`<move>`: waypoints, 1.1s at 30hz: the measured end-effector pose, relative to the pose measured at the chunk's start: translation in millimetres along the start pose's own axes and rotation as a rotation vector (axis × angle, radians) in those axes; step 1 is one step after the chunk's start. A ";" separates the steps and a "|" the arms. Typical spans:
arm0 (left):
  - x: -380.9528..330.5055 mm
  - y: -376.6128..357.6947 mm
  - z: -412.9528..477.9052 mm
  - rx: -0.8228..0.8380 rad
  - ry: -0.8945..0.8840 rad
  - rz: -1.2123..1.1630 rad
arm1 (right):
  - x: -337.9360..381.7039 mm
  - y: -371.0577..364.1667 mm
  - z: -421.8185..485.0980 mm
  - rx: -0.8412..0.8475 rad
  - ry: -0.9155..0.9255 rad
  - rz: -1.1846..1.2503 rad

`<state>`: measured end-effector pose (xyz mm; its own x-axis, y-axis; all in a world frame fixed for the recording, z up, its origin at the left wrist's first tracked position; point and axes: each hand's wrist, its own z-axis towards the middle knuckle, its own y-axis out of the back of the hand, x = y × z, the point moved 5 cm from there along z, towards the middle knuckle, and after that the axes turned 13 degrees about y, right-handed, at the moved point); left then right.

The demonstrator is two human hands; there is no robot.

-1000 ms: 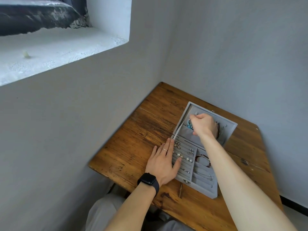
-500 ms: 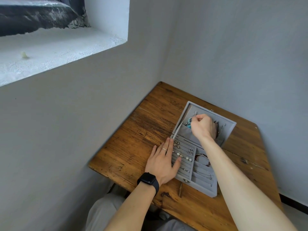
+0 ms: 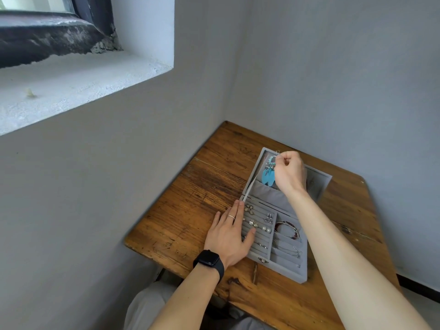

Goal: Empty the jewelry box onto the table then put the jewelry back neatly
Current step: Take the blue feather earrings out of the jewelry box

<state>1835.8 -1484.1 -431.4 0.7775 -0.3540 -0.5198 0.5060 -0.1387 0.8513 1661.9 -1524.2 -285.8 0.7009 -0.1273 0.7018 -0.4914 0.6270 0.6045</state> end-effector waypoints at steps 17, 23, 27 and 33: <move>-38.5 123.3 -25.4 0.256 0.005 -0.844 | 16.6 61.0 -153.2 0.230 0.092 0.401; -46.4 123.8 -57.6 0.311 -0.042 -0.878 | 24.1 55.7 -192.3 0.227 0.061 0.469; -42.2 118.3 -72.4 0.351 -0.011 -0.898 | 17.6 54.1 -213.3 0.197 -0.043 0.590; -39.5 113.2 -78.8 0.428 0.135 -0.987 | 10.3 58.5 -221.7 0.089 -0.254 0.825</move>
<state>1891.8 -1413.0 -320.1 0.1468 0.1916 -0.9704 0.7792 -0.6267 -0.0059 1755.0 -1318.5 -326.7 -0.0287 0.1668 0.9856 -0.8379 0.5337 -0.1147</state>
